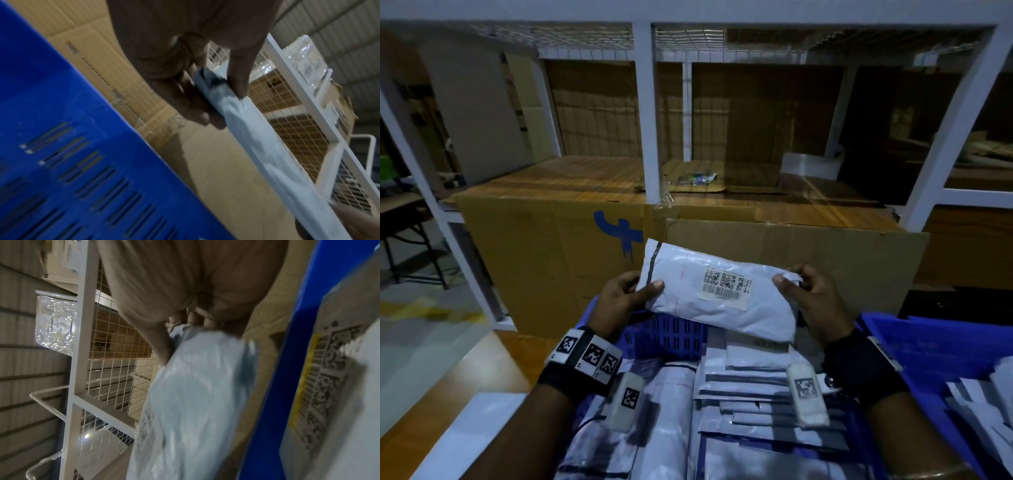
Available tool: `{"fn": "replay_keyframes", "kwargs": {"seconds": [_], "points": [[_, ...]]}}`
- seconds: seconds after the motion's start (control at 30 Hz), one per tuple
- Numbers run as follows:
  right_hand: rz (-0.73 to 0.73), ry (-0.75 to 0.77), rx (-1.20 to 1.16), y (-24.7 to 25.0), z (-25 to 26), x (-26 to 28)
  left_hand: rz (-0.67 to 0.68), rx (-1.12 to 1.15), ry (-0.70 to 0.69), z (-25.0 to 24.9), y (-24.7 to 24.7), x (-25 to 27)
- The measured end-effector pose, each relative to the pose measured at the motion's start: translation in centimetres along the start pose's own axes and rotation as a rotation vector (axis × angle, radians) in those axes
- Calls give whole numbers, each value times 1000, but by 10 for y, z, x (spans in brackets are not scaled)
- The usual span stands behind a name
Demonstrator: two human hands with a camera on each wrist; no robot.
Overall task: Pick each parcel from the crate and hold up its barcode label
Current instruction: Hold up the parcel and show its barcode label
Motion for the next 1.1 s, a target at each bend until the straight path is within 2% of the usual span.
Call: {"fn": "replay_keyframes", "kwargs": {"seconds": [0.07, 0.23, 0.47, 0.6, 0.7, 0.97, 1.1], "points": [[81, -32, 30, -6, -1, 2, -70, 42, -8, -3, 7, -2], [301, -35, 122, -30, 3, 14, -125, 156, -17, -9, 12, 0], [469, -60, 166, -61, 3, 29, -44, 145, -104, -18, -9, 7], [423, -44, 73, -69, 1, 32, 39, 180, -94, -17, -15, 9], [362, -80, -59, -79, 0, 35, 141, 106, -16, -8, -26, 13], [282, -143, -93, -81, -3, 36, 248, 14, -100, -9, -43, 20], [195, -116, -104, -75, -2, 32, 315, -25, -97, -8, -52, 27]]}}
Point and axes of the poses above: each hand's wrist, its own x-axis away from the middle knuckle, its own y-axis out of the back of the hand, z = x × y, the point moved 6 cm from there along -x, towards the middle knuckle, and after that the axes turned 2 degrees about -x, right-handed, at the moved point
